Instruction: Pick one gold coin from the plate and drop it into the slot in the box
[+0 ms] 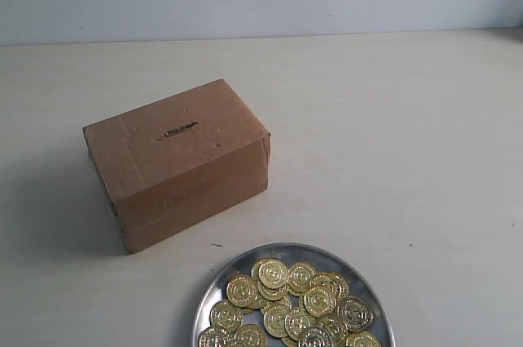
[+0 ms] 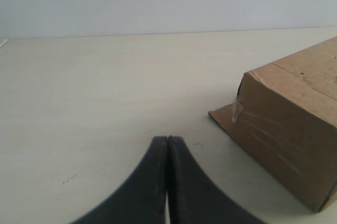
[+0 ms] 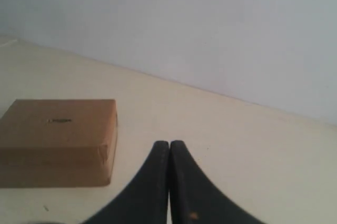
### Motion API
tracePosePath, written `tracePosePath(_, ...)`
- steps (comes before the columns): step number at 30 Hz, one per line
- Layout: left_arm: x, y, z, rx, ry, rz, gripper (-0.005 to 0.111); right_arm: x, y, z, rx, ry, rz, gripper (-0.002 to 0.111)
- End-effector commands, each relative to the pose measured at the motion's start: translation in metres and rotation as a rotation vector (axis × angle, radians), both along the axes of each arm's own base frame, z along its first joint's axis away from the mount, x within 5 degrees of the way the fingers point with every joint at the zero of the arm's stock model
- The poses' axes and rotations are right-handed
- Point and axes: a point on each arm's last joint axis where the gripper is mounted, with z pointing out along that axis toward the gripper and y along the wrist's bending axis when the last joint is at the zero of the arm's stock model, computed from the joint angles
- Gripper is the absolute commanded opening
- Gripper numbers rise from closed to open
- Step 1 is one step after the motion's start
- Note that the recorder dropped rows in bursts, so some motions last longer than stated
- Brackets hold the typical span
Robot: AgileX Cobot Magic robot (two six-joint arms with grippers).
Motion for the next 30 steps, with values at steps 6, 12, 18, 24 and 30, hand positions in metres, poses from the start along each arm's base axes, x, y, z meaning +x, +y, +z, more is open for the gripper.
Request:
tracePosePath(6, 0.0, -0.001, 0.0, -0.013, -0.007, -0.006, 0.0, 0.037, 0.013, -0.006, -0.067, 0.242, 0.17, 0.0)
tracePosePath(12, 0.0, -0.001, 0.0, -0.013, -0.007, -0.006, 0.0, 0.057, 0.034, -0.014, -0.093, 0.361, 0.321, 0.0)
tracePosePath(18, 0.0, -0.001, 0.0, -0.013, -0.007, -0.006, 0.0, 0.07, 0.055, -0.033, -0.226, 0.467, 0.445, 0.0)
tracePosePath(24, 0.0, -0.001, 0.0, -0.013, -0.007, -0.006, 0.0, 0.074, 0.077, -0.058, -0.383, 0.588, 0.547, 0.0)
tracePosePath(30, 0.0, -0.001, 0.0, -0.011, -0.007, -0.007, 0.0, 0.072, 0.106, -0.089, -0.558, 0.689, 0.705, 0.0)
